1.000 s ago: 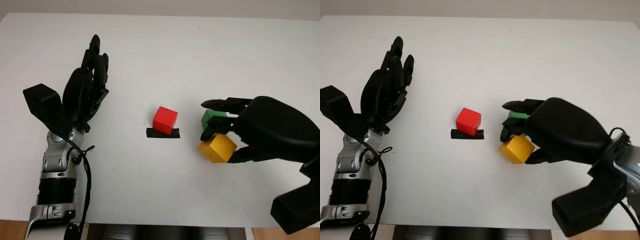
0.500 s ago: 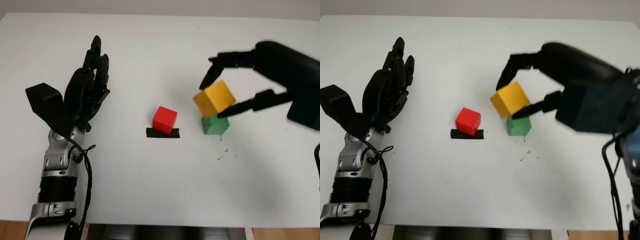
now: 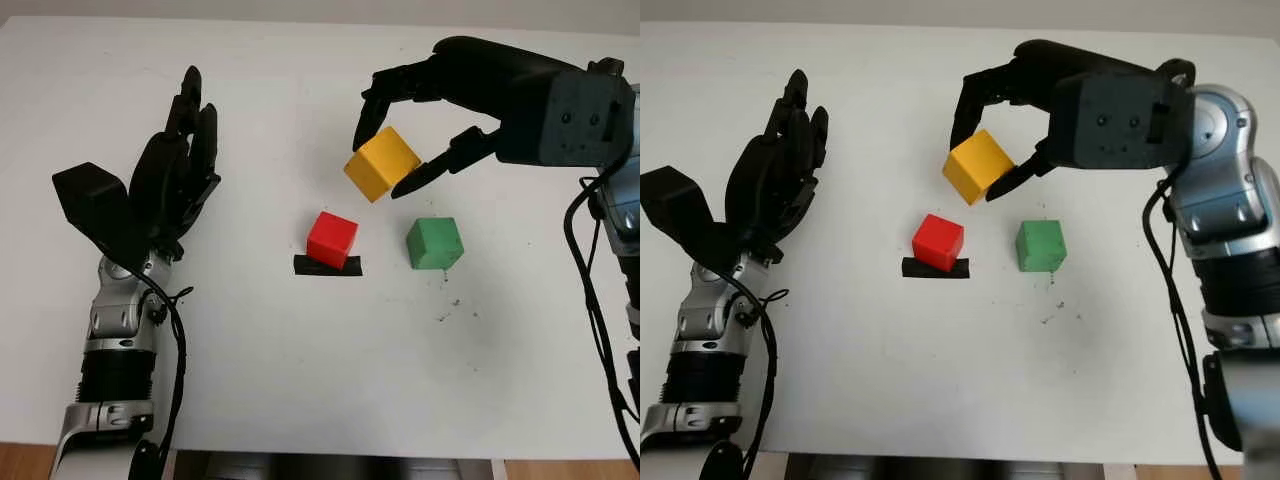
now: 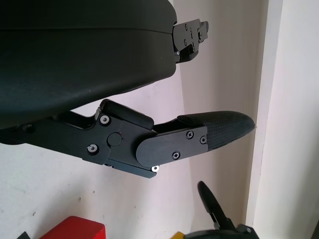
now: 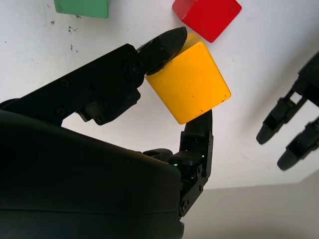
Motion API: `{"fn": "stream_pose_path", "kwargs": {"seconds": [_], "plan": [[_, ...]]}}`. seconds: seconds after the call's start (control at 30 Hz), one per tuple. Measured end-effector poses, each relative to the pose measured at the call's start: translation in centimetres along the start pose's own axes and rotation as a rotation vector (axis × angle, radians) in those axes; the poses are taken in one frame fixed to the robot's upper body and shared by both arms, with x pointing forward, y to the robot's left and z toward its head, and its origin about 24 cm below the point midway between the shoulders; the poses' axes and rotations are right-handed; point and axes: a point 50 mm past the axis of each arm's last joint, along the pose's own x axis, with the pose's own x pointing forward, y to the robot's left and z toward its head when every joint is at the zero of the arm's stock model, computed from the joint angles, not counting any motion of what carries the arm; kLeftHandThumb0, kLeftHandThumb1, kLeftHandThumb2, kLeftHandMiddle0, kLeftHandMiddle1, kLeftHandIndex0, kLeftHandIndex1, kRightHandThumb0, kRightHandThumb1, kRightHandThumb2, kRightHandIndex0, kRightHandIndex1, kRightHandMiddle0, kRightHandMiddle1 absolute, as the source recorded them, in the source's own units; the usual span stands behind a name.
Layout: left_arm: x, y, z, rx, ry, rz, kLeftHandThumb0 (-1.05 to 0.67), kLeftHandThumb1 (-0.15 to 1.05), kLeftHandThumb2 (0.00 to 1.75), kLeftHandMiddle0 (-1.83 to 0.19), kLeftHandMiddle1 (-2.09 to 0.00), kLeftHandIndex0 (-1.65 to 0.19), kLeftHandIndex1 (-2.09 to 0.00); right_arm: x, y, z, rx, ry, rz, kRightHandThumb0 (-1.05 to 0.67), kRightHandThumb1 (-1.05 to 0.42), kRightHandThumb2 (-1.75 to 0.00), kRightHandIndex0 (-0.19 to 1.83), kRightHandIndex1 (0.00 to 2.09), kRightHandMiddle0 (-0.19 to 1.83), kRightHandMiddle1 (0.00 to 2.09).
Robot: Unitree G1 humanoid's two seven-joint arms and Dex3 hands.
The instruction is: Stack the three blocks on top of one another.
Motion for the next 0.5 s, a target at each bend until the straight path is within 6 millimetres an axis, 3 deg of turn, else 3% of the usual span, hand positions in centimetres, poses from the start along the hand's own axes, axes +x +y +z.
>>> {"fn": "stream_pose_path", "kwargs": {"seconds": [0.5], "plan": [[0.0, 0.0, 0.2, 0.0, -0.02, 0.023, -0.78, 1.05, 0.62, 0.16, -0.06, 0.18, -0.04, 3.4, 1.8, 0.2, -0.053, -0.057, 0.14, -0.41, -0.93, -0.05, 0.27, 0.03, 0.46, 1.44]]}}
